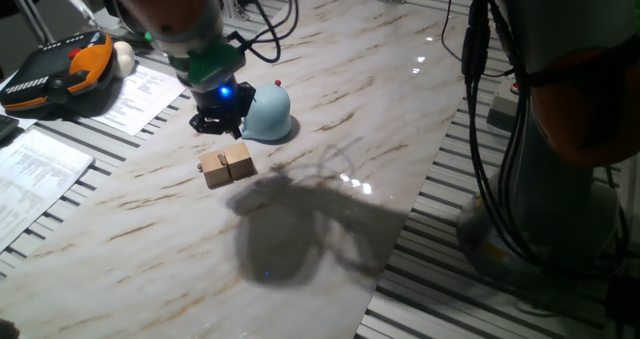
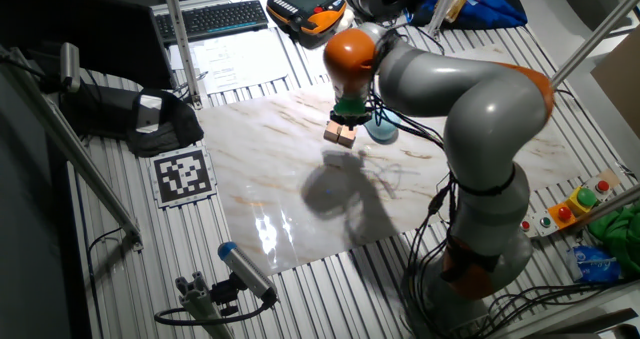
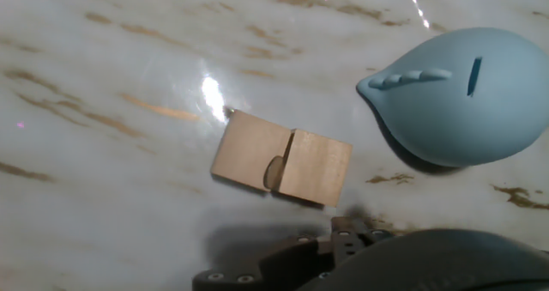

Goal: Drop coins into a piggy bank

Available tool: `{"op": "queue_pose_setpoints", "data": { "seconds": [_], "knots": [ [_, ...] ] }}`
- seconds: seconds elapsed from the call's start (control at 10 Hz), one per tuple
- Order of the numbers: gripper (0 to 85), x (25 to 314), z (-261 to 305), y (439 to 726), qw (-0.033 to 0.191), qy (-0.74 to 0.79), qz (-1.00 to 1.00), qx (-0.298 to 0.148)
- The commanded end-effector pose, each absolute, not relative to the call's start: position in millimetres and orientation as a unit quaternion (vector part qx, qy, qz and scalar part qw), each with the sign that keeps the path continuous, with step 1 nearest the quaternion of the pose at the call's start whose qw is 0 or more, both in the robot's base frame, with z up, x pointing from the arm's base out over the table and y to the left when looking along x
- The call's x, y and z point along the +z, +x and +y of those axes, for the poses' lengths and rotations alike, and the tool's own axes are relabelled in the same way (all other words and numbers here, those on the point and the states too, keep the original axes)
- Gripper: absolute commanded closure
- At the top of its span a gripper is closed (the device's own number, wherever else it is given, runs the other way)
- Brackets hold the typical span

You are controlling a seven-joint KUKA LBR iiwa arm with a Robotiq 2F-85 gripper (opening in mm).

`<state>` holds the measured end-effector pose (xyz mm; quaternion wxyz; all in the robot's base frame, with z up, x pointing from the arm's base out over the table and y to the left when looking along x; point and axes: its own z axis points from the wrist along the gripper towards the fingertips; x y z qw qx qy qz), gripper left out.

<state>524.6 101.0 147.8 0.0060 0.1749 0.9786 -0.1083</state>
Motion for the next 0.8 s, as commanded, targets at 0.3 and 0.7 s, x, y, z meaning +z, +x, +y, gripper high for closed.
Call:
{"op": "queue_pose_setpoints", "data": {
  "seconds": [0.3, 0.7],
  "knots": [
    [85.0, 147.7, 101.3, 524.5, 0.022, 0.170, 0.980, -0.096],
    [85.0, 148.4, 105.2, 526.9, 0.023, 0.210, 0.974, -0.084]
  ]
}}
